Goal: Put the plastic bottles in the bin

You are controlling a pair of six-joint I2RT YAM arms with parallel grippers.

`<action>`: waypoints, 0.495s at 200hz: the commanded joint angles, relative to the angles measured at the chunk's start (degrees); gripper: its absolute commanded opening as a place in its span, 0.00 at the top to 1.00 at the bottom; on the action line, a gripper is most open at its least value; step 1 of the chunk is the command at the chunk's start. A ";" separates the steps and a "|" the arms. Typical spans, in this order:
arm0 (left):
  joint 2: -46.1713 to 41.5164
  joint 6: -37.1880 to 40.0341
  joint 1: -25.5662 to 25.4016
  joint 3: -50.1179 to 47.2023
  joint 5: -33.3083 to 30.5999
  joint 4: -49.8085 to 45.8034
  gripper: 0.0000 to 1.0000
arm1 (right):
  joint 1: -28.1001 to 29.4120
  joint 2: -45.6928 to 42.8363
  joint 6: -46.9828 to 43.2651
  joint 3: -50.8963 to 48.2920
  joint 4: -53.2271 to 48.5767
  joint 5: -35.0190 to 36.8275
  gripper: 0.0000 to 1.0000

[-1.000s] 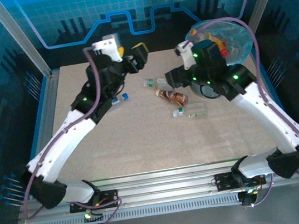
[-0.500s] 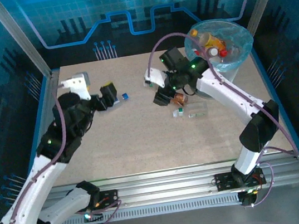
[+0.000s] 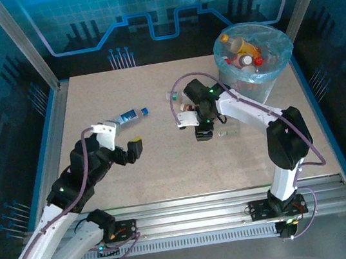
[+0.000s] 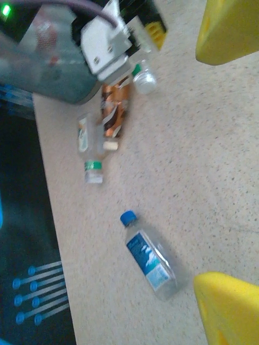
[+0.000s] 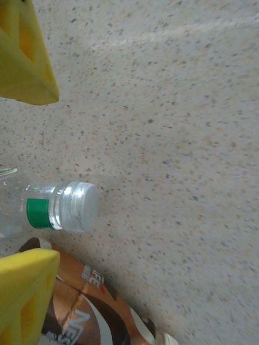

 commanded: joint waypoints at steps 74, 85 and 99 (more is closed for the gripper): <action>-2.19 13.44 0.37 -5.00 12.52 0.09 0.01 | -2.13 6.97 -3.09 -0.53 5.41 4.19 0.28; -1.90 14.03 0.37 -5.21 13.08 0.22 0.01 | -2.34 7.81 -2.84 0.16 5.69 4.64 0.27; -1.40 14.70 0.43 -5.20 13.56 0.13 0.01 | -2.67 9.19 -2.76 0.91 5.99 5.00 0.26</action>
